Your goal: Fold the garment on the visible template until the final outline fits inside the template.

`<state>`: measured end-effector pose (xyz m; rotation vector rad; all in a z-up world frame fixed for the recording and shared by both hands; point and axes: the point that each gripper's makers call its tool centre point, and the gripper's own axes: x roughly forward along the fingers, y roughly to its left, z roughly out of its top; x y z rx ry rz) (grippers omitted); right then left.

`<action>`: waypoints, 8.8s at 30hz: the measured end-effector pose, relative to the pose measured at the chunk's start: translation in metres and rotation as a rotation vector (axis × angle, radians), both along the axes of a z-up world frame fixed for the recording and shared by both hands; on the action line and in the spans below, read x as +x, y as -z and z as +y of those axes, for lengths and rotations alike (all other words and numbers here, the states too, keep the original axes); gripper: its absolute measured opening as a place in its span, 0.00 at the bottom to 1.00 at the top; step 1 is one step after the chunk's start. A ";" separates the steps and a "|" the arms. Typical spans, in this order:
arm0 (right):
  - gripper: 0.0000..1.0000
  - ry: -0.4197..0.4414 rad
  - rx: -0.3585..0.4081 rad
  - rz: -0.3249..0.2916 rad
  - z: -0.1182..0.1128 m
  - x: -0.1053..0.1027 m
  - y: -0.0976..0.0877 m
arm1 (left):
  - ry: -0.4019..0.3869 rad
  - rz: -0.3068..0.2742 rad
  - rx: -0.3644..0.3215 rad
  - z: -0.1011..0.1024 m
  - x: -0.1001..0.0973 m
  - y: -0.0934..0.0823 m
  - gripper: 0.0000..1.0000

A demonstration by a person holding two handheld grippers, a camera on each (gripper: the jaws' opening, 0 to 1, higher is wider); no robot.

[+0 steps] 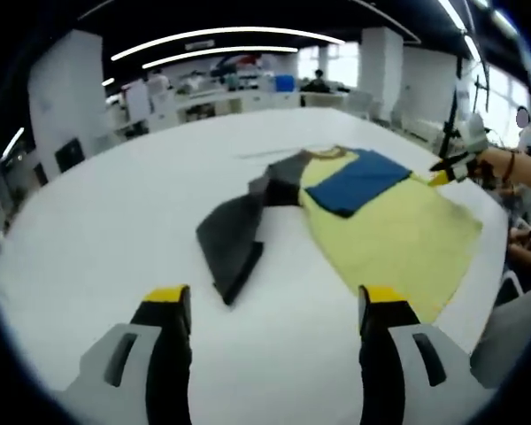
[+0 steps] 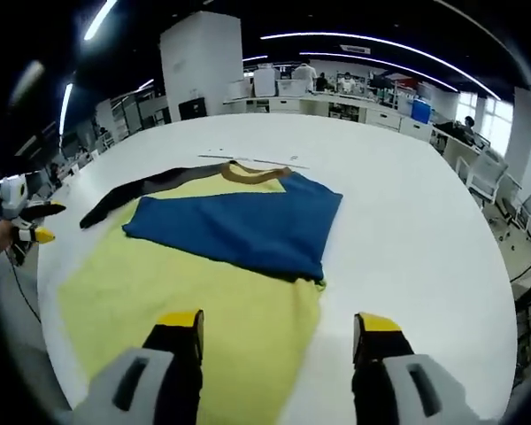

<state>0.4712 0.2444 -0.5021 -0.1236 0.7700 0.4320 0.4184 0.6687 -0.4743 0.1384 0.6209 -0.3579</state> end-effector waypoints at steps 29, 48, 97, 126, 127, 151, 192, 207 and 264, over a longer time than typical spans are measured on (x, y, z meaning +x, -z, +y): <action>0.87 -0.069 0.078 -0.100 0.033 -0.059 -0.045 | -0.113 -0.022 -0.014 0.031 0.039 0.049 0.12; 0.87 -0.080 0.063 -0.083 0.032 -0.074 -0.042 | -0.111 -0.101 -0.018 0.048 0.050 -0.002 0.00; 0.92 -0.094 -0.020 -0.068 0.022 -0.075 -0.042 | -0.300 -0.040 0.152 0.131 0.131 -0.004 0.00; 0.92 -0.066 0.006 -0.068 0.025 -0.075 -0.043 | -0.435 -0.021 0.157 0.146 0.099 0.019 0.42; 0.92 -0.064 0.006 -0.068 0.024 -0.075 -0.043 | -0.446 -0.028 0.150 0.146 0.097 0.019 0.43; 0.91 -0.038 0.021 -0.066 0.022 -0.079 -0.040 | -0.587 0.027 -0.069 0.130 0.080 0.051 0.23; 0.89 -0.032 0.030 -0.056 0.027 -0.086 -0.036 | -0.375 0.084 0.199 0.159 0.074 0.020 0.09; 0.89 -0.027 0.035 -0.049 0.029 -0.088 -0.034 | -0.578 0.139 0.025 0.166 0.063 0.043 0.17; 1.00 -0.085 0.086 -0.104 0.030 -0.098 -0.053 | -0.401 0.000 -0.136 0.075 0.115 -0.038 0.00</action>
